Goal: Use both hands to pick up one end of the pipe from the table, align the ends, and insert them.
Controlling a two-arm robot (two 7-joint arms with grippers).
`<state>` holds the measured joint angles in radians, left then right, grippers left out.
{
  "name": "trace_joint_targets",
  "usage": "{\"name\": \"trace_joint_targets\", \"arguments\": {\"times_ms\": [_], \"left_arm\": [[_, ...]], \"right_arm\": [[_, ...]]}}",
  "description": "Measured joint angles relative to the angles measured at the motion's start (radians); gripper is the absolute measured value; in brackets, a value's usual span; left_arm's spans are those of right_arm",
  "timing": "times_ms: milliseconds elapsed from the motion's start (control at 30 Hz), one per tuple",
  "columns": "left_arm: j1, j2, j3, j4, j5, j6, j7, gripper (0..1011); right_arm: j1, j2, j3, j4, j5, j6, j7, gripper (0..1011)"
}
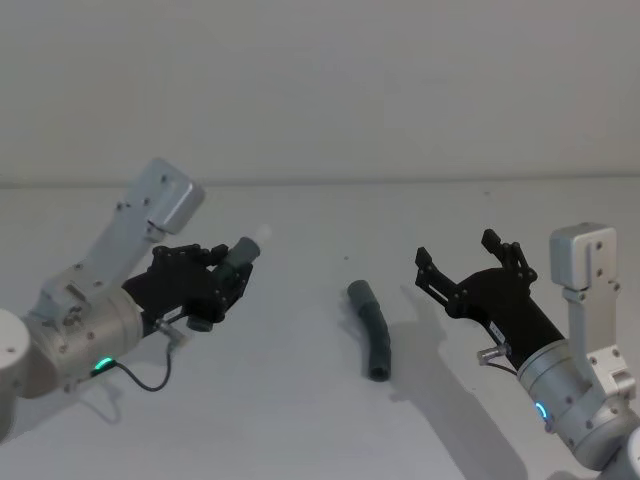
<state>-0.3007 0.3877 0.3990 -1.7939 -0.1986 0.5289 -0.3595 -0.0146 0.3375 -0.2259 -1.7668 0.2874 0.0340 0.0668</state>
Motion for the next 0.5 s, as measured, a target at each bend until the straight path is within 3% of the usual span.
{"name": "trace_joint_targets", "arguments": {"times_ms": [500], "left_arm": [[-0.091, 0.13, 0.004, 0.057, -0.099, -0.065, -0.29, 334]], "right_arm": [[0.0, 0.0, 0.0, 0.0, 0.0, 0.0, 0.0, 1004]]}}
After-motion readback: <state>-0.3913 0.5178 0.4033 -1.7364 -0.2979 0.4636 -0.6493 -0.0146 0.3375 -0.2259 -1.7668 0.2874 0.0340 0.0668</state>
